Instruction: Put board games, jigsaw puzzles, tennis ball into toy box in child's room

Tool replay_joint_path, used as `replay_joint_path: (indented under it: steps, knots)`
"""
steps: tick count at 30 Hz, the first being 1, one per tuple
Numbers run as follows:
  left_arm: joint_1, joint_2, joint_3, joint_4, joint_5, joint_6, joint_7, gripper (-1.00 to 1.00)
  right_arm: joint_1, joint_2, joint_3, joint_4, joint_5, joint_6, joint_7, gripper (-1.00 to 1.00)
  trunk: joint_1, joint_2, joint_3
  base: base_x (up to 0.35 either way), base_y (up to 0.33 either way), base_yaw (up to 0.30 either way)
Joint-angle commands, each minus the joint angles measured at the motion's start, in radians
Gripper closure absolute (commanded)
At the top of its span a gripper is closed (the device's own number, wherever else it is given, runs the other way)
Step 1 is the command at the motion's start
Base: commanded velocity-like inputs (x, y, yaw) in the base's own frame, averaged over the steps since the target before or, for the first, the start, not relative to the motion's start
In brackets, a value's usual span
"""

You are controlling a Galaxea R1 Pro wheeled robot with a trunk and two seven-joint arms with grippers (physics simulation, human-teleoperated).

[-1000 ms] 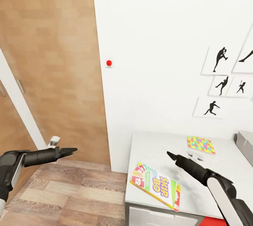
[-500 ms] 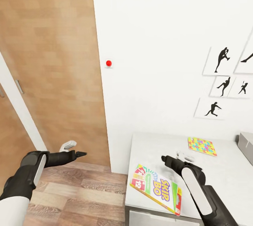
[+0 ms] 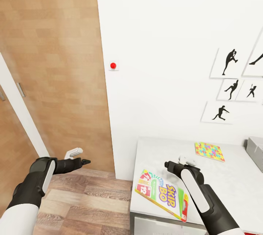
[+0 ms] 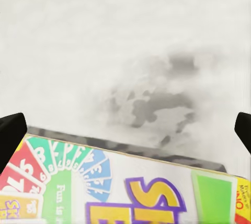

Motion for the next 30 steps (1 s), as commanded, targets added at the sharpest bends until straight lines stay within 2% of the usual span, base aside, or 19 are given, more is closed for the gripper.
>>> replay_joint_path:
  steps: [1,5,8,12,21,30]
  knots:
    - [-0.001,0.0,0.002,-0.001,0.0,0.006,-0.002,-1.0,-0.001,-0.001,0.003,-0.001,-0.01,0.001,-0.011,-1.0,0.0,-0.002,-0.002,-0.055,0.0,0.0]
    - [-0.001,-0.001,0.002,-0.001,0.0,0.006,-0.001,-1.0,-0.002,0.002,0.009,0.004,-0.009,0.0,-0.012,-1.0,0.0,-0.002,-0.002,-0.027,0.0,0.0]
    - [-0.001,-0.002,0.002,-0.001,0.0,0.006,0.0,-1.0,-0.004,0.022,0.017,0.012,-0.007,0.0,-0.013,-1.0,0.0,-0.002,-0.002,-0.009,0.0,0.0]
    - [-0.001,-0.002,0.002,-0.001,-0.001,0.006,0.0,-1.0,-0.02,0.034,0.02,0.037,-0.007,0.002,-0.015,-1.0,0.0,-0.002,-0.002,-0.003,0.0,0.0]
    - [-0.001,-0.002,0.002,-0.001,-0.002,0.005,0.0,-1.0,-0.121,0.046,0.02,0.248,-0.007,0.0,-0.016,-1.0,0.0,-0.002,-0.002,0.0,0.0,0.0]
    - [-0.002,-0.002,0.002,-0.001,-0.004,0.004,0.0,-1.0,-0.139,0.054,0.02,0.284,-0.005,-0.004,-0.015,-1.0,0.0,-0.002,-0.002,0.0,0.0,0.0]
